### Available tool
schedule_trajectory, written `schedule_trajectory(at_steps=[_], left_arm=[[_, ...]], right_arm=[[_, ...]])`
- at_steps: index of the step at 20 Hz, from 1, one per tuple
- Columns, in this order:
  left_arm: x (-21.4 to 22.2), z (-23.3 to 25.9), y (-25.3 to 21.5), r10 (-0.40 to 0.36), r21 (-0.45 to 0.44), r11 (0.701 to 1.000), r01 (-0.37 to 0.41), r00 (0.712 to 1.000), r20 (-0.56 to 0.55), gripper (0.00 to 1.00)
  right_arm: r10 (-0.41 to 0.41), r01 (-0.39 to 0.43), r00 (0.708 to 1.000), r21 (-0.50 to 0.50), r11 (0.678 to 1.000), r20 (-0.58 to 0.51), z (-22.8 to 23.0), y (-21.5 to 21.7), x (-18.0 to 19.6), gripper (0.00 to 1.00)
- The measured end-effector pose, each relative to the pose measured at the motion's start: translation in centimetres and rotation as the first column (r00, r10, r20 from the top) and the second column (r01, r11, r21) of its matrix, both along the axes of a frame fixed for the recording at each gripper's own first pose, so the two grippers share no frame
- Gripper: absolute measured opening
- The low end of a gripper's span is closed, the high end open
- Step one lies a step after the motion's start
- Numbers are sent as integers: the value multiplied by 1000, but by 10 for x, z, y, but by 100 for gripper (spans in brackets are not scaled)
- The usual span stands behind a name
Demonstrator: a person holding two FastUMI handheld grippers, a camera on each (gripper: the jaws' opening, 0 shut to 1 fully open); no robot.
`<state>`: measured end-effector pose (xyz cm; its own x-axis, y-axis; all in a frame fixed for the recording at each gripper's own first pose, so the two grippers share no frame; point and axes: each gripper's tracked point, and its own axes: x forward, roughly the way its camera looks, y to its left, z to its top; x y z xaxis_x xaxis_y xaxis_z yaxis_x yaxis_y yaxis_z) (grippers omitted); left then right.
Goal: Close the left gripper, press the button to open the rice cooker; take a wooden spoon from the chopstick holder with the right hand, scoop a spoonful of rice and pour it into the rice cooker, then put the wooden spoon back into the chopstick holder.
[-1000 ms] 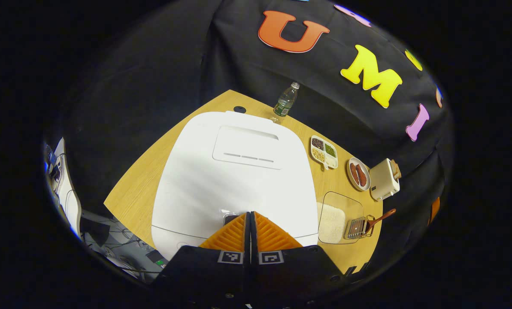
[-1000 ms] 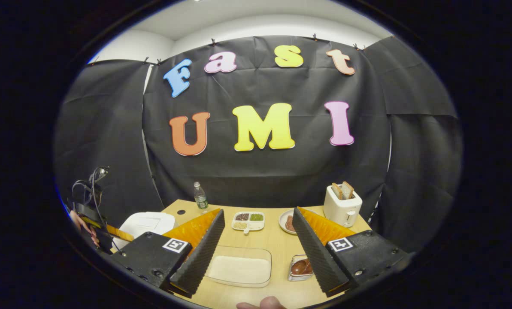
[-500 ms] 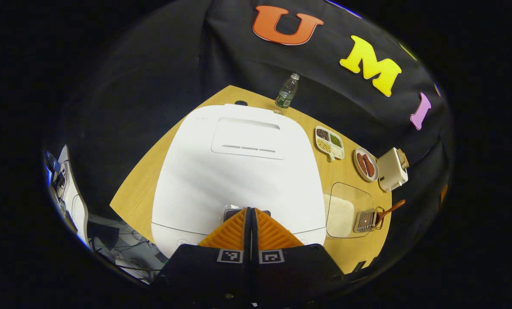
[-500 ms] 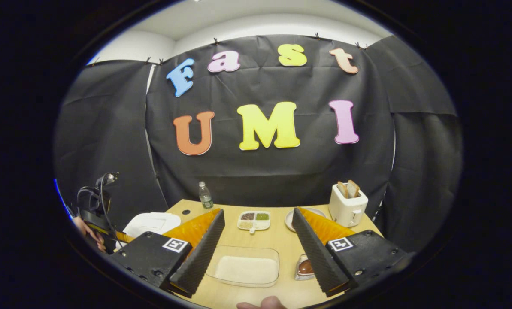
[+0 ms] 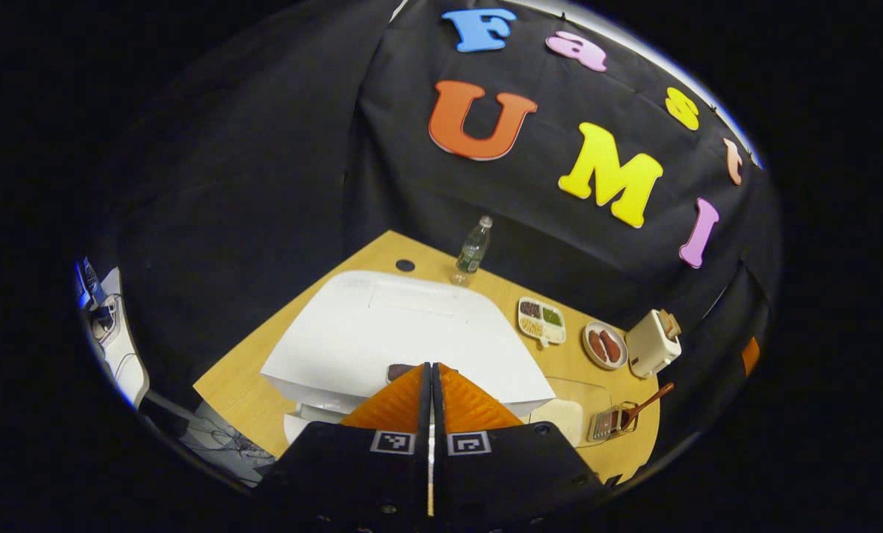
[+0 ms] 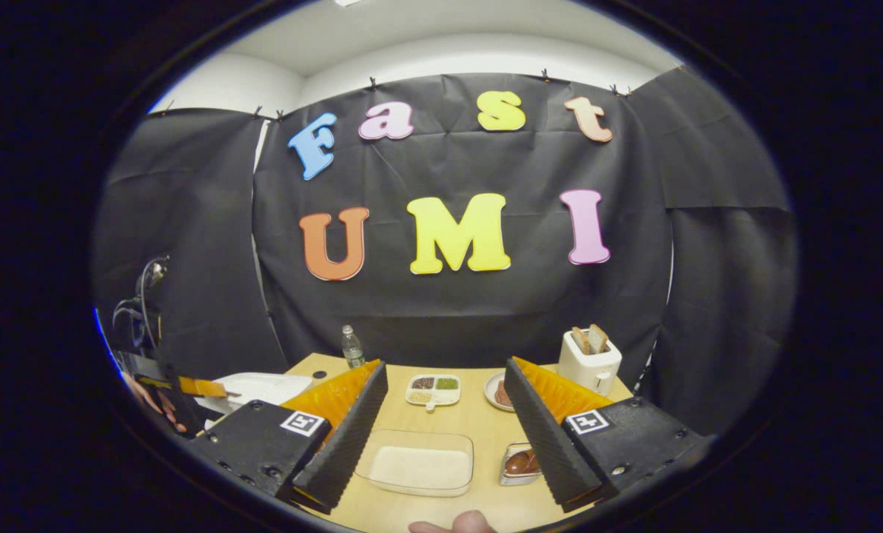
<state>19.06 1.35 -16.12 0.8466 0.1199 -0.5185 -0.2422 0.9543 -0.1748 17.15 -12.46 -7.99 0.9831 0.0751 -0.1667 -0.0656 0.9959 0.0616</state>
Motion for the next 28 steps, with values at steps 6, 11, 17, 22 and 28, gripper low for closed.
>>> schedule_trajectory(at_steps=[6, 11, 17, 22, 28], left_arm=[[17, 61, -12, -33, 40, 999, 26, 983, 182, 42], [3, 94, -27, -32, 74, 997, 12, 959, 283, 100], [-38, 131, -46, -65, 121, 992, 19, 921, 385, 94], [-64, 144, -50, -111, 203, 979, 26, 899, 423, 94], [-77, 135, -57, -112, 194, 980, 34, 908, 404, 94]], right_arm=[[-40, 40, 999, -19, 999, 29, 19, -22, -22, 99], [-77, 78, 996, -24, 997, 49, 22, -42, -35, 100], [-122, 121, 992, 21, 992, 21, 11, -66, -47, 100], [-147, 147, 989, 15, 989, 2, 2, -83, -48, 100], [-191, 192, 979, 19, 981, -71, -35, -110, -35, 100]])
